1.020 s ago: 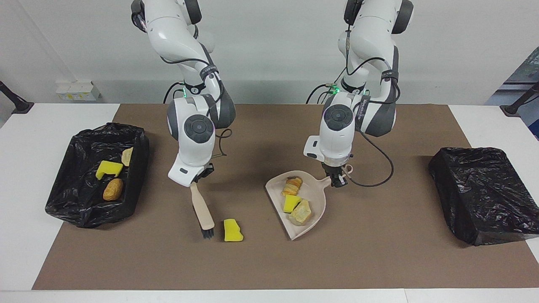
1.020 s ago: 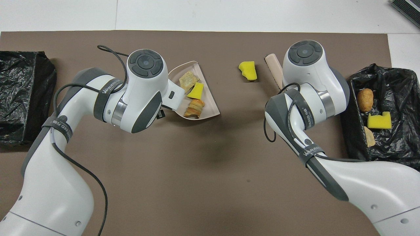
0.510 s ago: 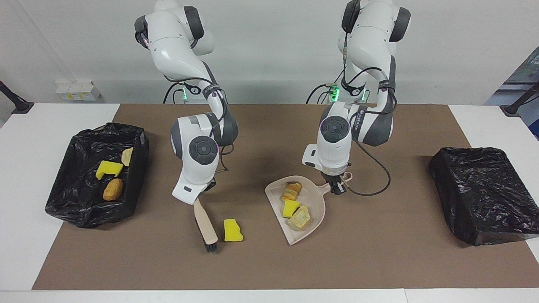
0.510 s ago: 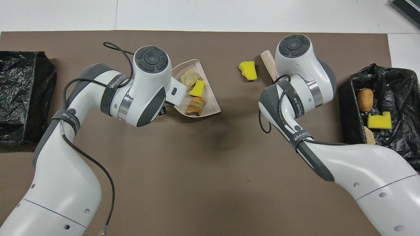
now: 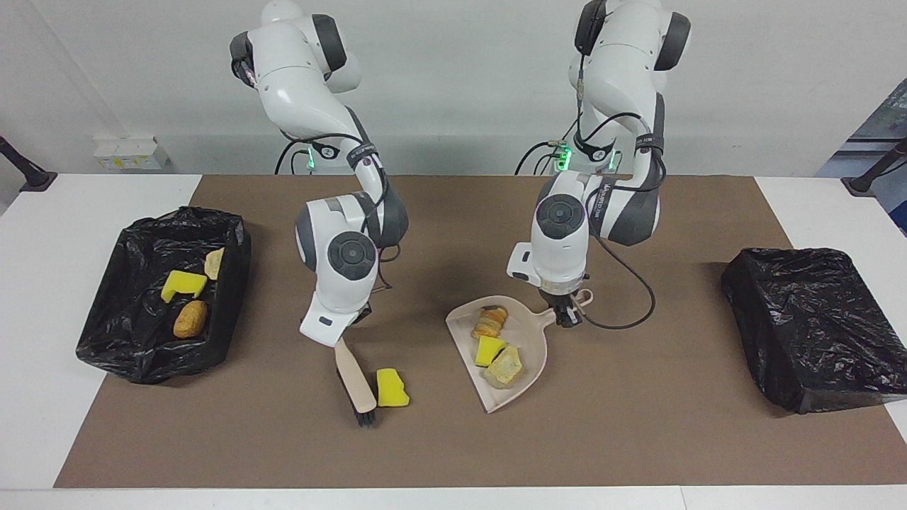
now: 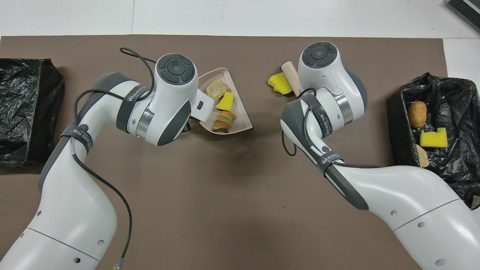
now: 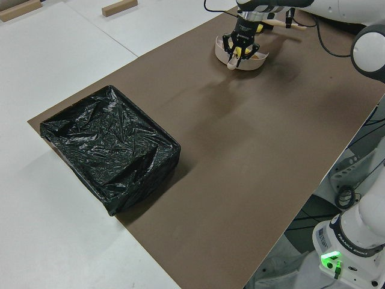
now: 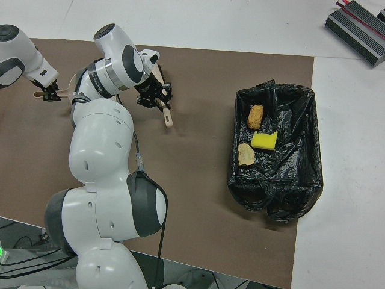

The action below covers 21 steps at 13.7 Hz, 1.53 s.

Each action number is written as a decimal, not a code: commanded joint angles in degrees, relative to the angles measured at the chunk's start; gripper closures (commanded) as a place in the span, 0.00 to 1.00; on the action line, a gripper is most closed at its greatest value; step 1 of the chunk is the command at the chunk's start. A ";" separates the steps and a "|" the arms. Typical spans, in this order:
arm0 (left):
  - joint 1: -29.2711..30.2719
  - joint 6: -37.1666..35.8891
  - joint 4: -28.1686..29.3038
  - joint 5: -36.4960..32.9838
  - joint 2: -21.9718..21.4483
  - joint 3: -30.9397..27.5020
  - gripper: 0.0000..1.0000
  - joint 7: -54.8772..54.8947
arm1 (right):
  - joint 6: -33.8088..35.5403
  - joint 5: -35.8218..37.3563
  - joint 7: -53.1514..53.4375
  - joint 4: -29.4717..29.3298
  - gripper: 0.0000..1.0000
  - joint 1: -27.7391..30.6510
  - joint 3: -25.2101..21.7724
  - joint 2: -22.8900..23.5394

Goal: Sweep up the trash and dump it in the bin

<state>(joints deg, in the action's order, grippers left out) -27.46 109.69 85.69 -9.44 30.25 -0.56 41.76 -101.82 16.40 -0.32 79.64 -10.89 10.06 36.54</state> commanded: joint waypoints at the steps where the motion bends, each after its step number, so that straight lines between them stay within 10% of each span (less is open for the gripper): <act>1: -0.40 -0.53 0.09 -1.11 0.34 0.12 1.00 -0.01 | 1.80 -4.77 -0.30 2.60 1.00 -1.85 1.01 -1.72; 6: -0.58 0.87 1.23 -0.93 -0.10 0.12 1.00 2.00 | 0.57 -19.11 3.92 6.75 1.00 -6.24 1.28 -4.37; 21: 6.27 10.63 8.00 3.09 -6.24 0.65 1.00 24.57 | 7.06 -16.48 0.40 11.50 1.00 2.53 1.10 -12.36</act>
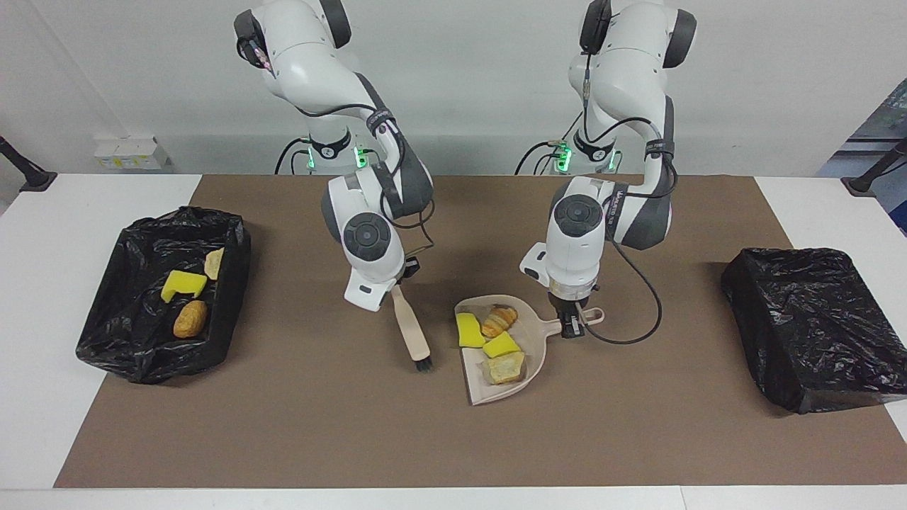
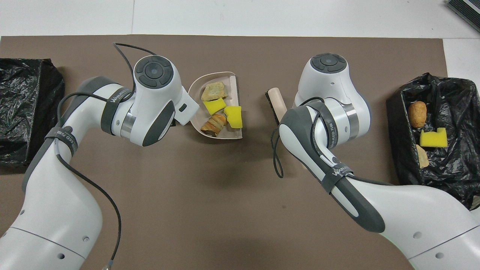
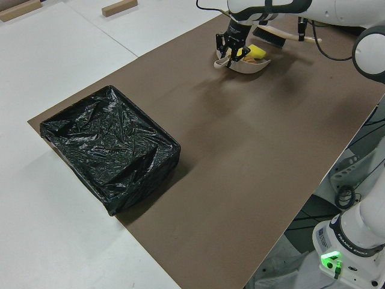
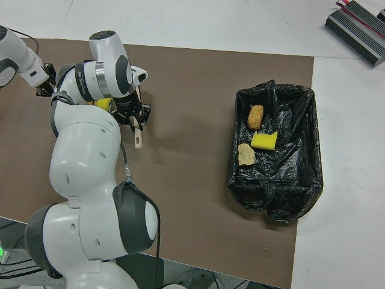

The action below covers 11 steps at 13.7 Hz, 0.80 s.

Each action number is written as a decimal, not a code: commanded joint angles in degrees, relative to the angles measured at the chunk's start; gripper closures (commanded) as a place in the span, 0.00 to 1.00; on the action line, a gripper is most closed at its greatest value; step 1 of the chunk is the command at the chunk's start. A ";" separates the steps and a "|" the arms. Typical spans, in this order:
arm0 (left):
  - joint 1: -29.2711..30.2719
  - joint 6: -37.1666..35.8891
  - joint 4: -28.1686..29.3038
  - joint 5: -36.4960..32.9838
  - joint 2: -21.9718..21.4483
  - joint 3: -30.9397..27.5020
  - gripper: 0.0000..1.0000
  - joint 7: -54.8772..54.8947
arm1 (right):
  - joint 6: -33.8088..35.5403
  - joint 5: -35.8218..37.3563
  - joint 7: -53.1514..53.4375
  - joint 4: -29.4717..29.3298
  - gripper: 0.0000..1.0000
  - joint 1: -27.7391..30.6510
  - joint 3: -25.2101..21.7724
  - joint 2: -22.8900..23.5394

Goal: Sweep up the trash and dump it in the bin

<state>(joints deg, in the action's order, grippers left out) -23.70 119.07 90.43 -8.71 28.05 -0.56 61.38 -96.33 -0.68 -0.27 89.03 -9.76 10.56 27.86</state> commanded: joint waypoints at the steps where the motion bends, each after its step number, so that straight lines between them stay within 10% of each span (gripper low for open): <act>1: 3.73 1.07 4.48 3.95 -5.80 0.47 1.00 7.24 | 3.67 0.59 1.57 2.02 1.00 2.11 0.60 -4.82; 11: 23.49 -6.84 4.32 6.59 -13.99 0.47 1.00 18.78 | 11.53 -3.44 16.15 13.24 1.00 -0.50 0.78 -15.01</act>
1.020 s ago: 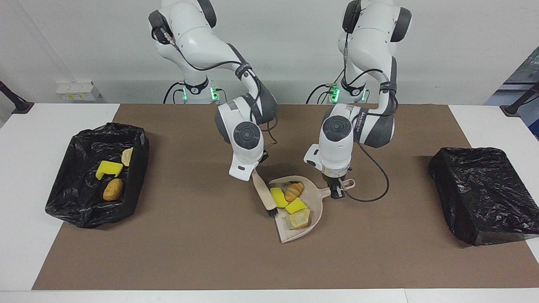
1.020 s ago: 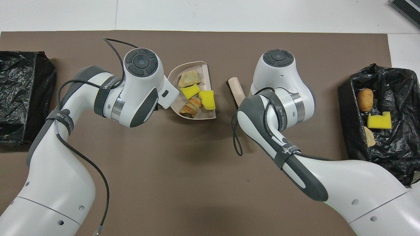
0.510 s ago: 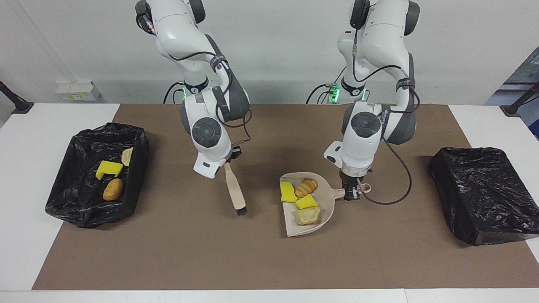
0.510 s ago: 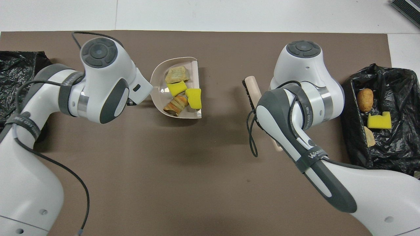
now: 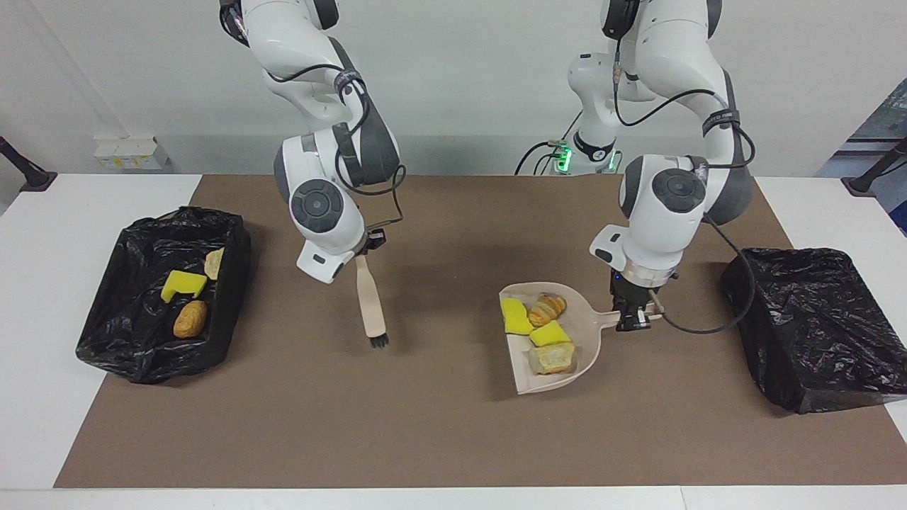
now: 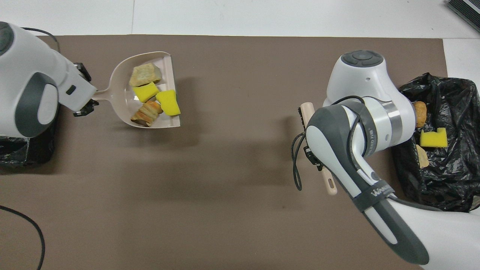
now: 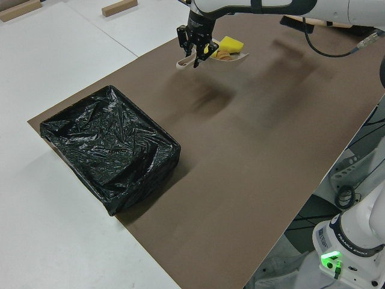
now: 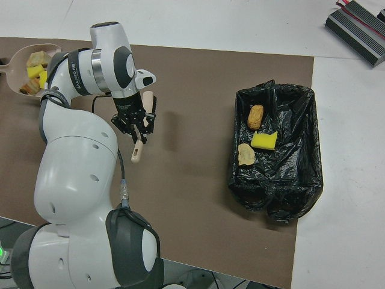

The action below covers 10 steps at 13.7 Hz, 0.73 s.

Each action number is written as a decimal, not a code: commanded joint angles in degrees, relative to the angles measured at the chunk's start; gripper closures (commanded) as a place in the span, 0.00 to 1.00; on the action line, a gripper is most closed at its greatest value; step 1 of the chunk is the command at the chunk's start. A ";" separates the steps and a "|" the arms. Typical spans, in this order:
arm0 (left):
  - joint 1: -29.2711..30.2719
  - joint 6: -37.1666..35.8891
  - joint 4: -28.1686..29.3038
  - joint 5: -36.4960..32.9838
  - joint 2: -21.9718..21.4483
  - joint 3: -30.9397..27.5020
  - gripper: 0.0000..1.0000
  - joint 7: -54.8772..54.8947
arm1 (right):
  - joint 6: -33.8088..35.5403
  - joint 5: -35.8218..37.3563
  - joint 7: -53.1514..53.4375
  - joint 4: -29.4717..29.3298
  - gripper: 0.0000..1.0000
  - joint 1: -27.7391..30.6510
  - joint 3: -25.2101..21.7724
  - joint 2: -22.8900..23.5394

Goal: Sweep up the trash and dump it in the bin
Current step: 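Carry the dustpan with the left gripper over the nearby black bag and tip it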

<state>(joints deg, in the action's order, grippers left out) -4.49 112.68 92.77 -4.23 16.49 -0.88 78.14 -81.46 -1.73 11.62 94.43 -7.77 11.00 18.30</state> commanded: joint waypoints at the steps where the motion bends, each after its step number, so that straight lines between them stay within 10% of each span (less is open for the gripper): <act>1: 7.53 -0.44 1.80 3.86 -2.43 0.96 1.00 2.72 | -7.10 -4.31 7.24 12.05 1.00 -4.60 0.33 -7.73; 10: 27.15 -0.44 -11.19 5.47 4.06 0.70 1.00 26.97 | -25.59 -14.96 21.86 30.19 1.00 -24.21 0.33 -14.17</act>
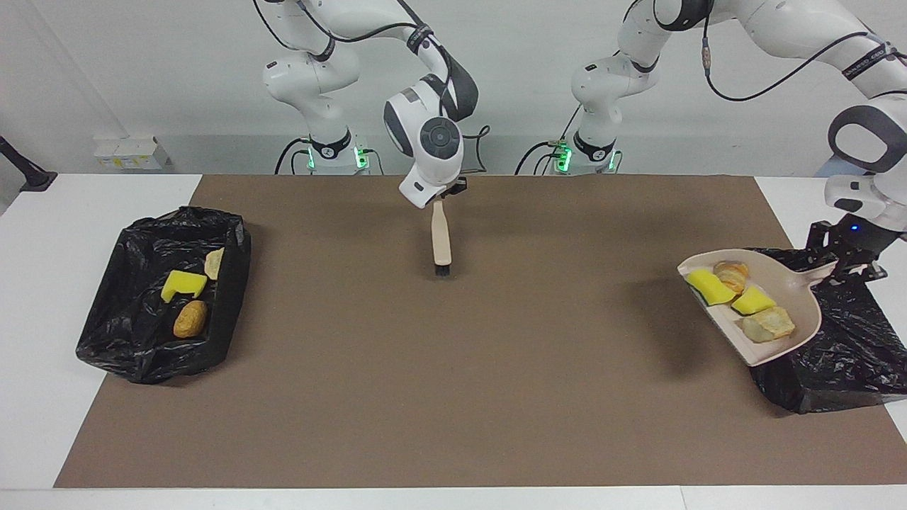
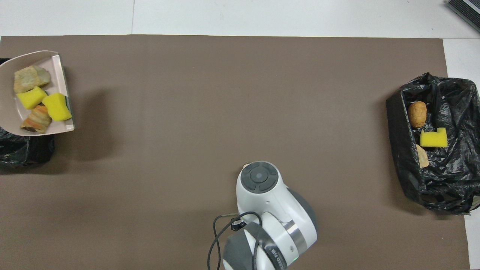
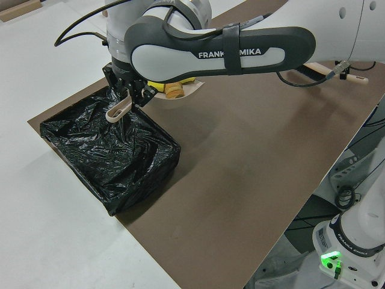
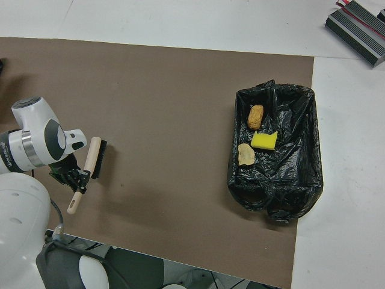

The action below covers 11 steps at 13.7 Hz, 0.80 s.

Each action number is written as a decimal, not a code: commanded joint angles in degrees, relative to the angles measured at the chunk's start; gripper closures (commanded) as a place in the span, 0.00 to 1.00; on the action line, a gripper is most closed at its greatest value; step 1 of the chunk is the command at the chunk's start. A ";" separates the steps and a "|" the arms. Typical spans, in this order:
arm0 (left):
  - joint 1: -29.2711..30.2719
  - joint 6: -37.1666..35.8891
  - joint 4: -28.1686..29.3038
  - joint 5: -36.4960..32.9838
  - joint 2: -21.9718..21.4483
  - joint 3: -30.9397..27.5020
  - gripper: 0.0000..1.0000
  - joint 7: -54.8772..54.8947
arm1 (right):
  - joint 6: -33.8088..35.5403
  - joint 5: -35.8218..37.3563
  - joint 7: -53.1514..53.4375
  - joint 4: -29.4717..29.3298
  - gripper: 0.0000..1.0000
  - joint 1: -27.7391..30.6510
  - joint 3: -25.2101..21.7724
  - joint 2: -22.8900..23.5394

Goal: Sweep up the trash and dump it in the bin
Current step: 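Carry the dustpan with the left gripper over the nearby black bag and tip it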

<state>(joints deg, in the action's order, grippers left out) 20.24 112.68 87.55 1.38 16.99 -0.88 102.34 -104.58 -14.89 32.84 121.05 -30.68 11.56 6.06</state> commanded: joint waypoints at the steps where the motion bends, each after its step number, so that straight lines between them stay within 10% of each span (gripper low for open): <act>1: 2.87 -0.44 -8.51 -1.98 4.71 0.45 1.00 4.00 | -2.82 -1.90 0.47 4.36 1.00 -1.92 -0.23 -1.93; 4: 4.63 -0.53 -16.32 -6.04 9.54 0.27 1.00 6.38 | -4.40 -2.34 -2.25 5.69 1.00 -2.10 -0.23 -2.02; 5: 4.80 0.08 -18.27 -7.44 10.77 0.09 1.00 8.12 | -4.05 -2.34 -1.21 5.17 0.82 -2.10 -0.31 -1.76; 6: 4.80 0.87 -19.59 -9.80 12.00 0.00 1.00 9.36 | -3.79 -2.34 -1.20 4.12 0.01 -2.01 -0.31 -1.41; 11: 4.72 5.08 -22.68 -20.43 14.91 0.09 1.00 11.48 | 2.00 -1.38 -2.17 -3.08 0.00 5.26 -0.75 -1.75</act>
<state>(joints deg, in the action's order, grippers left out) 24.64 116.37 68.24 -15.31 30.07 -1.12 111.78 -106.05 -15.50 32.91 121.33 -29.89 10.88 5.14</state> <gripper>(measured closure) 0.683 0.256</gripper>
